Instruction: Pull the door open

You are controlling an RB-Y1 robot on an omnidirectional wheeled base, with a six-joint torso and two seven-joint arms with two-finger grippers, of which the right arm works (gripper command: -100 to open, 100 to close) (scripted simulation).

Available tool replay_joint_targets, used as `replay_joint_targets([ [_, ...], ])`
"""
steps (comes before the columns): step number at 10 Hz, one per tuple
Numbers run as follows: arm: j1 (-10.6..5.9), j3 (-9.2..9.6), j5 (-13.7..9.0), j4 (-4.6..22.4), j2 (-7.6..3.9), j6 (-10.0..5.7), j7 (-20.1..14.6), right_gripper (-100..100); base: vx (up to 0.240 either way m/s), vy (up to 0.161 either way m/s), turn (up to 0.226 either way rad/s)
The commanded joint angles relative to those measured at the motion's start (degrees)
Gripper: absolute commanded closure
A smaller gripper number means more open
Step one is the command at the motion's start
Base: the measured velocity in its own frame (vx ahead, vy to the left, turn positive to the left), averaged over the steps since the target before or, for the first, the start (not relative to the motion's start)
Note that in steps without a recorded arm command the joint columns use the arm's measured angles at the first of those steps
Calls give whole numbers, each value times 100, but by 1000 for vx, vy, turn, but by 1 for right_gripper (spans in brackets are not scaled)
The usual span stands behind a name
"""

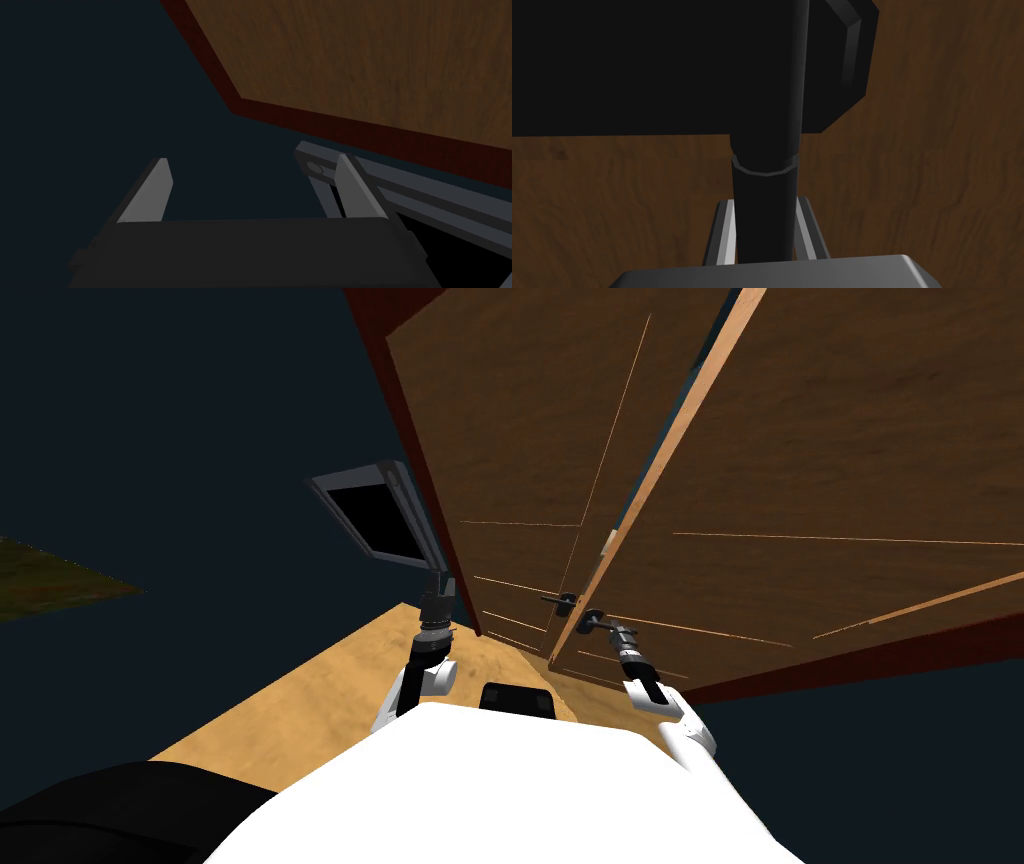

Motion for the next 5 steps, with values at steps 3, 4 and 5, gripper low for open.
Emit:
replay_joint_targets([
  [3, 140, 261, 60, -87, -176, -164, -288, 100, -208, -51, 137],
  [4, 161, 334, 76, -115, -210, -203, -354, 100, -232, -83, 166],
  [5, 184, 421, 94, -148, -246, -249, -429, 100, -233, -77, 149],
])
